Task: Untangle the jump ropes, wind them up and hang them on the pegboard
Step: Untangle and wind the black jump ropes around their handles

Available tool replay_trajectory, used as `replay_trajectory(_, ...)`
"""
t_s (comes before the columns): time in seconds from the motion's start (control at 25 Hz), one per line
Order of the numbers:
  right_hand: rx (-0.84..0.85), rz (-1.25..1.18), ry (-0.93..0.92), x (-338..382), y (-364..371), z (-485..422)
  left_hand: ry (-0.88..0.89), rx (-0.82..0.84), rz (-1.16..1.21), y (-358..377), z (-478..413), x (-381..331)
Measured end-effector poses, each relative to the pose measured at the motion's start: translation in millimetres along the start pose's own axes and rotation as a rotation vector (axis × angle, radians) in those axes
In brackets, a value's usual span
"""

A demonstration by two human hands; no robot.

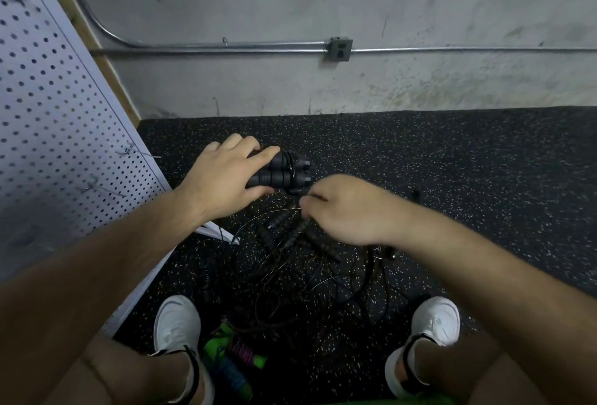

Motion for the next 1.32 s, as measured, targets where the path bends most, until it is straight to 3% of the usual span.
replay_trajectory(0.2,-0.431,0.403,-0.238,-4,-45,-3,0.102,0.029,0.084,-2,-4,-10)
replay_trajectory(0.36,-0.535,0.379,-0.305,-20,-60,-26,0.256,0.019,0.272,-13,1,-35)
replay_trajectory(0.56,-0.447,0.0,-0.25,-53,-68,-44,0.24,-0.052,0.592,-44,9,-55)
replay_trajectory(0.68,-0.156,-0.481,-0.205,-53,-42,-54,0.143,-0.12,0.632,-54,7,-50)
replay_trajectory(0.72,-0.095,-0.495,-0.173,-50,-26,-55,0.104,-0.172,0.612,-57,4,-45)
replay_trajectory(0.84,-0.131,-0.214,-0.114,-37,20,-58,0.023,-0.263,0.499,-55,-6,-28)
replay_trajectory(1.0,-0.135,-0.218,-0.148,-17,31,-47,-0.089,-0.229,0.358,-37,-17,7)
replay_trajectory(1.16,-0.109,-0.065,-0.164,-9,17,-21,-0.148,-0.142,0.248,-17,-22,33)
replay_trajectory(1.32,-0.336,0.25,-0.239,-1,-20,4,-0.099,-0.061,0.217,-1,-20,32)
Point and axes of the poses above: each hand's wrist, its own z-axis away from the middle knuckle, its own y-axis out of the palm, x = y × z, the point moved 5 cm from there along -z, towards the middle knuckle, and after that the axes turned 10 degrees about y, right-handed, at the moved point
